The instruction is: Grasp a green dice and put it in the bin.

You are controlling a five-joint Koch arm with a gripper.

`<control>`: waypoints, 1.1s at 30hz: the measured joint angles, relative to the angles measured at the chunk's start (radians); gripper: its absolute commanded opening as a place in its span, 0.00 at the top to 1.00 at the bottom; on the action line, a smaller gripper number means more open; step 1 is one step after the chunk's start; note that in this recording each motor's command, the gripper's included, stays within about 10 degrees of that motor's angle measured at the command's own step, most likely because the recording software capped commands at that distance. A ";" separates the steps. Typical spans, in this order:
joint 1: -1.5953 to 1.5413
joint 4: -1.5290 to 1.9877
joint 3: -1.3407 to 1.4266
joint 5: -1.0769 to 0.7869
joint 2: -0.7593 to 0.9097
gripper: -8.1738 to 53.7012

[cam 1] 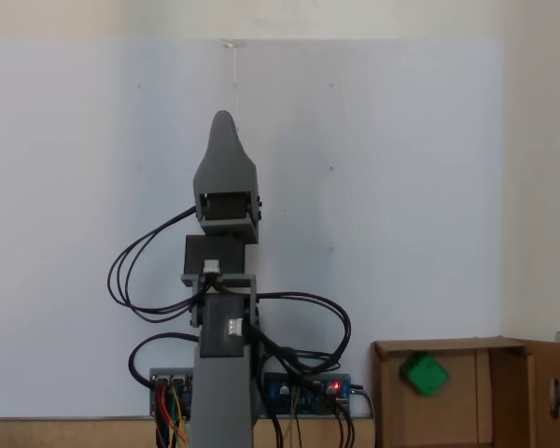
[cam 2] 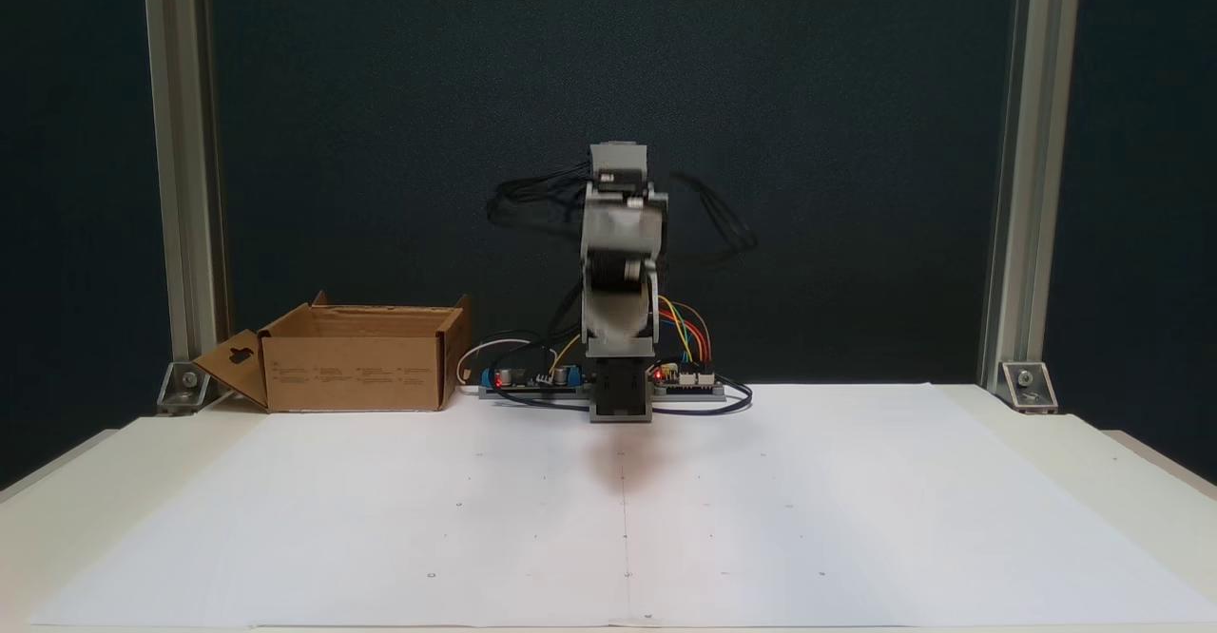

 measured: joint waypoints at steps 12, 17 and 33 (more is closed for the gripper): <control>0.003 -0.287 0.118 -0.002 0.000 0.13; 0.008 -0.397 0.186 0.000 0.000 0.13; 0.014 -0.778 0.431 0.000 0.000 0.14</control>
